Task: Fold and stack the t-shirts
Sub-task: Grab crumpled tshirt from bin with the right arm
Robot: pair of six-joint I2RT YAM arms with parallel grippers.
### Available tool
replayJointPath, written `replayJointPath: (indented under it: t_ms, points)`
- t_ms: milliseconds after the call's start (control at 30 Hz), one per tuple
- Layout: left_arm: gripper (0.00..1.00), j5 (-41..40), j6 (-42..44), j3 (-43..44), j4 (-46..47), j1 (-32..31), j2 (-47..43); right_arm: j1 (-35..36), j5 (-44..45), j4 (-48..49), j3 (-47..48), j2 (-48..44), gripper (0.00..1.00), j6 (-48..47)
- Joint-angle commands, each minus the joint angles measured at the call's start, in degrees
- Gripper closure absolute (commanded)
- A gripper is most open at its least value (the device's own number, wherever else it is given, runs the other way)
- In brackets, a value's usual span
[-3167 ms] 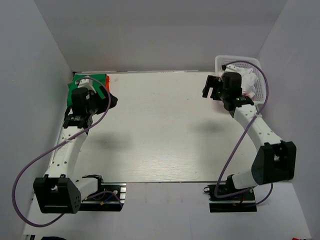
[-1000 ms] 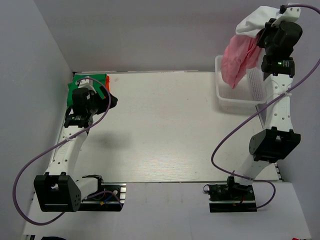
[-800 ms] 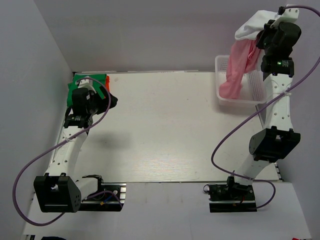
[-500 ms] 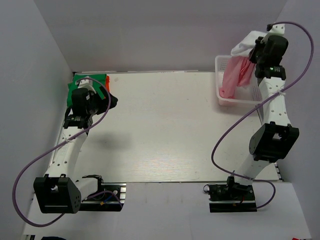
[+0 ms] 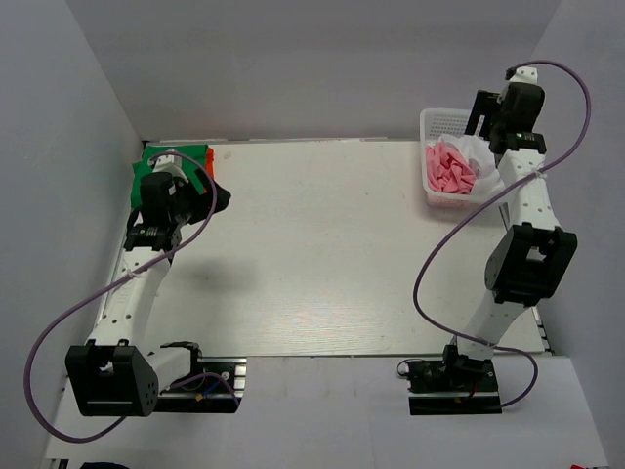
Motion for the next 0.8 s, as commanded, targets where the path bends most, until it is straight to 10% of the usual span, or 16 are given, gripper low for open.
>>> replayJointPath:
  t_ms: [0,267,767]
  points:
    - [0.00,1.40,-0.26,0.49,-0.19,-0.10,0.59,-0.62,2.71,-3.44,6.17,6.23,0.10,1.10]
    - [0.00,1.93,-0.26,-0.03,0.42,-0.10,4.80,-2.90,8.25,-14.51,19.70,20.04,0.10,8.75]
    - [0.00,1.32,0.80,3.30,1.48,-0.10,11.49,-4.84,0.53,-6.80,19.98,29.55,0.17,9.63]
